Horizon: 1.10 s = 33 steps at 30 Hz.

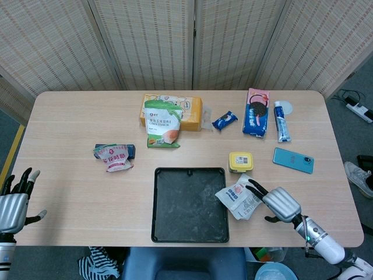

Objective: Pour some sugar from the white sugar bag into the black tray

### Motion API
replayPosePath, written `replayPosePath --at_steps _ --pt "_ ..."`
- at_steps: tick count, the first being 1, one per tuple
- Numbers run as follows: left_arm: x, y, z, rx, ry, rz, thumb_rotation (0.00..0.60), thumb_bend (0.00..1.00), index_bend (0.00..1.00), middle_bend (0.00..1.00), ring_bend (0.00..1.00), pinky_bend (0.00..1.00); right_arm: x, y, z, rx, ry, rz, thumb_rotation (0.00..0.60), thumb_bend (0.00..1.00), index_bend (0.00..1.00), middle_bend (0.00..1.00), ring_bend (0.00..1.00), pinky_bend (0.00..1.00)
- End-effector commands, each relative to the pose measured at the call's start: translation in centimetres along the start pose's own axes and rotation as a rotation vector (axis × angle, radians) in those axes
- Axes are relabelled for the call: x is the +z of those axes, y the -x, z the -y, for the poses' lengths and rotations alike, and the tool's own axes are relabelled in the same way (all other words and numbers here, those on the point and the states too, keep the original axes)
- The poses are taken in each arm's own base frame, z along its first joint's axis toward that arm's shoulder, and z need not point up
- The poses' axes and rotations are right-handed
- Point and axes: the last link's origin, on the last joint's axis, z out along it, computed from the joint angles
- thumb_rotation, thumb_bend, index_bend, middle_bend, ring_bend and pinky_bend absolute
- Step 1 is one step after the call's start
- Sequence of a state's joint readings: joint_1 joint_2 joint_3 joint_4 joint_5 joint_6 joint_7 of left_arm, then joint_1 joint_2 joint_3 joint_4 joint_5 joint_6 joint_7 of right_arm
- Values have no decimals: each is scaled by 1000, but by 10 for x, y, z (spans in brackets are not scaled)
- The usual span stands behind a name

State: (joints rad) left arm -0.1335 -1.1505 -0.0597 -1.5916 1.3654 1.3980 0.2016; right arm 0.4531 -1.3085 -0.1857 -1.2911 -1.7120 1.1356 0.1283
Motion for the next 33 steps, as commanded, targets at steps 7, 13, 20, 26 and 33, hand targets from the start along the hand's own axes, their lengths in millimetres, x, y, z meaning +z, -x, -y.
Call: replayPosePath --at_steps 7,13,20,26,33 --pt "4 4 1 14 -20 8 600 167 0 0 278 0 2 13 -32 79 17 58 600 193 0 0 699 775" --pt "7 7 2 20 -31 22 600 168 0 0 278 0 22 12 -36 138 13 110 600 193 0 0 700 776" --pt "10 6 6 17 -44 26 600 168 0 0 279 0 41 2 -32 140 -14 126 600 193 0 0 699 776" --pt "11 7 6 17 -46 27 600 168 0 0 280 0 52 -6 -31 153 -6 151 600 194 0 0 699 776" --pt "12 6 7 14 -46 28 600 167 0 0 281 0 61 -14 -28 142 -5 168 600 193 0 0 699 776"
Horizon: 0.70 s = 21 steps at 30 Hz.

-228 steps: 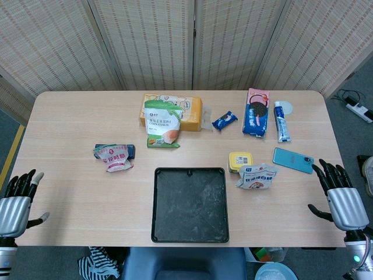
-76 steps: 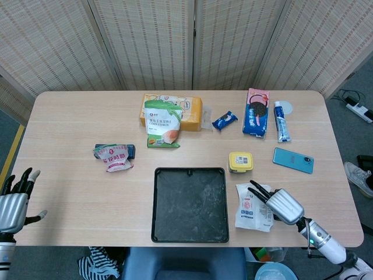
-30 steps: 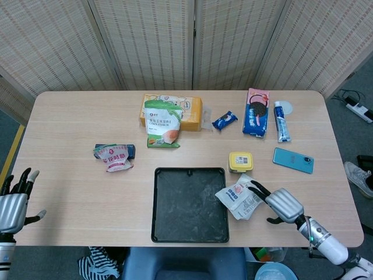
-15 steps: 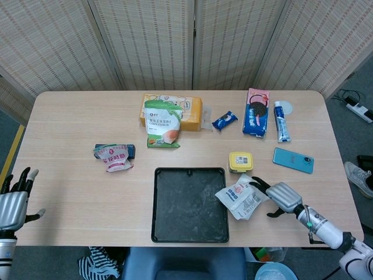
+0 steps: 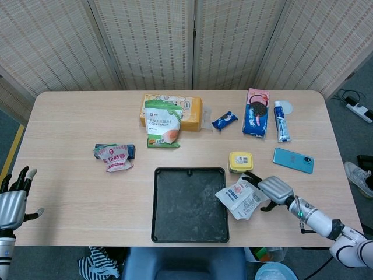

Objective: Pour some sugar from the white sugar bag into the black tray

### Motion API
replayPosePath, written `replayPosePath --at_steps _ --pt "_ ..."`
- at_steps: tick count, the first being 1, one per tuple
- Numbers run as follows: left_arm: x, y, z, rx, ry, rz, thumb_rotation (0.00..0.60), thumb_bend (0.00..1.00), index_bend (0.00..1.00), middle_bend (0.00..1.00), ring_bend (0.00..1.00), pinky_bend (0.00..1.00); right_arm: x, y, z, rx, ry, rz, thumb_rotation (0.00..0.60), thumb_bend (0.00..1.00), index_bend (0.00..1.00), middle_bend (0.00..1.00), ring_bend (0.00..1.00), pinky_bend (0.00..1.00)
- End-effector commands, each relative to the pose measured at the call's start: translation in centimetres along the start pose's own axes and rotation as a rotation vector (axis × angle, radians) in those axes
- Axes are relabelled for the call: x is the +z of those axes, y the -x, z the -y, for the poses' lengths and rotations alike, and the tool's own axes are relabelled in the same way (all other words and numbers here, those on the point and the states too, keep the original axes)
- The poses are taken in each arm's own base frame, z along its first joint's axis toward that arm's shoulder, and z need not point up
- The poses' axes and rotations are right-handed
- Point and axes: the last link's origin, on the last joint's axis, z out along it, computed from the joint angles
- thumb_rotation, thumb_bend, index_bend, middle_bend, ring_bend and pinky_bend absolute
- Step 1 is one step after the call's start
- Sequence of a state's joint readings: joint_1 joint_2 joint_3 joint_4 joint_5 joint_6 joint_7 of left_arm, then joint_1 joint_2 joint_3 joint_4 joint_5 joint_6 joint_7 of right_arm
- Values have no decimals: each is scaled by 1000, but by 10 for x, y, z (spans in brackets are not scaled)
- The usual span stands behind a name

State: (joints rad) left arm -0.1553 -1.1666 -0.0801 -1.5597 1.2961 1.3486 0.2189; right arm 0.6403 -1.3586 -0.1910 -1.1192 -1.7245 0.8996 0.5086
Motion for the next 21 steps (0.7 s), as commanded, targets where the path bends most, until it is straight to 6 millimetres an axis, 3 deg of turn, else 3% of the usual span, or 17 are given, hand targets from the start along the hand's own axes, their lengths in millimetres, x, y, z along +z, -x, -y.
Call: replayPosePath --at_steps 1,21 --pt "0 0 0 -1 0 0 600 167 0 0 281 0 4 -4 2 5 5 7 600 193 0 0 699 776" --pt "1 -2 2 -8 -1 -1 600 169 0 0 284 0 21 -1 6 17 22 65 600 193 0 0 706 780"
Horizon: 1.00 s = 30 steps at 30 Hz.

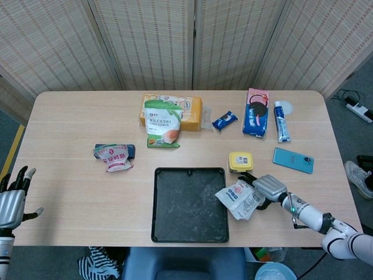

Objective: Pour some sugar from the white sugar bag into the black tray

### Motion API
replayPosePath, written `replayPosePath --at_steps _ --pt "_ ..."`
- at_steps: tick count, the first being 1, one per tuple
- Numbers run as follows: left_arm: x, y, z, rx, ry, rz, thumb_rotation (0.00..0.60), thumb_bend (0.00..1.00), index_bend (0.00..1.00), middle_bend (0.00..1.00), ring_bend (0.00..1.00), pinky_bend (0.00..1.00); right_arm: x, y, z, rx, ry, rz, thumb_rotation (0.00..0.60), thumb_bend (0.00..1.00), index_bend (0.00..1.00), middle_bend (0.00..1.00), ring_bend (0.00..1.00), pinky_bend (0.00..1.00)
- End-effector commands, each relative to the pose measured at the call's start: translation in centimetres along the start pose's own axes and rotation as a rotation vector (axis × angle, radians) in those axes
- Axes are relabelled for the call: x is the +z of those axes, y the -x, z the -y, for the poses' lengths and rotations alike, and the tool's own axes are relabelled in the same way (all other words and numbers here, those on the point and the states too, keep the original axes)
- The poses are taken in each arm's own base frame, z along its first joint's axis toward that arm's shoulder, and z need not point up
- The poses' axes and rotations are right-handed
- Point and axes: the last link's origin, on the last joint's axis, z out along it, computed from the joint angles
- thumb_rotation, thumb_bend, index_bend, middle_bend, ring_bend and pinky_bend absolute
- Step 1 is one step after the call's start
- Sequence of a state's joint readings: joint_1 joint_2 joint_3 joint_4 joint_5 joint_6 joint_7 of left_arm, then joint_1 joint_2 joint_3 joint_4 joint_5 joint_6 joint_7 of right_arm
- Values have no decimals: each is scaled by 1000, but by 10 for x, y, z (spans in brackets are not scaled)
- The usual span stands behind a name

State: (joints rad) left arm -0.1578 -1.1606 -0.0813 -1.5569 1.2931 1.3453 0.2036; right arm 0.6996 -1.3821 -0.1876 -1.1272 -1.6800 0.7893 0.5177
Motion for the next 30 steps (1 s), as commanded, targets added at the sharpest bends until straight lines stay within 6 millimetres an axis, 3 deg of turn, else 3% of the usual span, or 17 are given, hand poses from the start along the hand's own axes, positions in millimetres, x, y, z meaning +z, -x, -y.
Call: replayPosePath --at_steps 1,10,13,19,24,30 --pt "0 0 0 -1 1 0 600 169 0 0 285 0 2 0 1 1 1 -2 600 193 0 0 708 782" --pt "3 0 -2 -5 22 7 600 171 0 0 289 0 7 3 4 -11 11 -11 600 193 0 3 762 848" --pt "5 0 -2 -3 25 9 600 171 0 0 290 0 8 4 5 -13 12 -9 600 194 9 45 769 858" --pt "5 -1 -2 -3 26 9 600 171 0 0 291 0 10 5 6 -9 9 -22 600 193 156 172 793 889" --pt "3 -1 -2 -4 28 5 600 172 0 0 293 0 10 8 7 -15 -3 -53 600 193 369 329 833 927" --pt "2 -2 -2 -5 29 2 600 172 0 0 298 0 10 12 7 -36 1 -56 600 193 477 407 851 948"
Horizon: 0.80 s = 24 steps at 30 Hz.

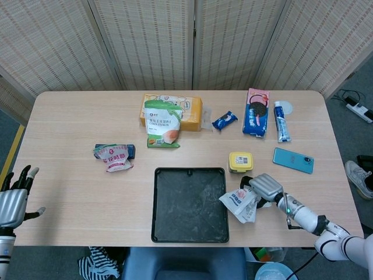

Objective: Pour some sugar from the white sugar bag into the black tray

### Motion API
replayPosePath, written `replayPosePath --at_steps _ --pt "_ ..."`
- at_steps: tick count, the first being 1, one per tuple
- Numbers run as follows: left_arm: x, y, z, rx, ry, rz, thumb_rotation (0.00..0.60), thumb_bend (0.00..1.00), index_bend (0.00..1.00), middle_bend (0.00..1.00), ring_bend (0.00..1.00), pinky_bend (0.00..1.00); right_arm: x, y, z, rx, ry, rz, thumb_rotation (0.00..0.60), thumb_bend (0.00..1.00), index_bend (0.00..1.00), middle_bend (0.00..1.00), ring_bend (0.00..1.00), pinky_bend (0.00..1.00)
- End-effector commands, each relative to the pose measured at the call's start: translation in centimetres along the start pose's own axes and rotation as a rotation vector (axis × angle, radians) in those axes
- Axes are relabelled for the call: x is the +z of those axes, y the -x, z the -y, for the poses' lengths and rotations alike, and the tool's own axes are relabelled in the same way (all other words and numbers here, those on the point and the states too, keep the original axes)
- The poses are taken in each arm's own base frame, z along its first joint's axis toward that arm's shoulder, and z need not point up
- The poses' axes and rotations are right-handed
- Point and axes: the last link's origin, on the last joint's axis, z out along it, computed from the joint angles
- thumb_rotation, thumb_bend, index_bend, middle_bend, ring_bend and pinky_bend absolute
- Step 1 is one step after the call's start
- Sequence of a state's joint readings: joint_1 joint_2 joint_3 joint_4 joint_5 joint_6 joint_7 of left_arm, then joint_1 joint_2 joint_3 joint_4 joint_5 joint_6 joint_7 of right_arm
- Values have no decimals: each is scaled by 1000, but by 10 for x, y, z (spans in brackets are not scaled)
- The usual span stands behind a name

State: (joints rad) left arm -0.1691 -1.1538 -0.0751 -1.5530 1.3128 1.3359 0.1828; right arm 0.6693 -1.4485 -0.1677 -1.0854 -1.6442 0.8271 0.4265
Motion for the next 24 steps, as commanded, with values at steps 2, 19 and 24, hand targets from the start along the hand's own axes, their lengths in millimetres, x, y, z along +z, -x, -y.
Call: replayPosePath --at_steps 2,19,24 --pt "-1 -1 0 -1 1 -3 600 172 0 0 299 0 0 3 1 -10 2 -15 600 193 528 448 861 961" --pt "-2 -1 -1 0 8 -6 600 172 0 0 302 0 -30 -5 1 -115 -4 -190 600 202 795 658 923 1000" --pt "-3 -2 -1 -4 8 -12 600 173 0 0 303 0 -37 -13 5 -152 -6 -253 600 202 795 659 924 1000"
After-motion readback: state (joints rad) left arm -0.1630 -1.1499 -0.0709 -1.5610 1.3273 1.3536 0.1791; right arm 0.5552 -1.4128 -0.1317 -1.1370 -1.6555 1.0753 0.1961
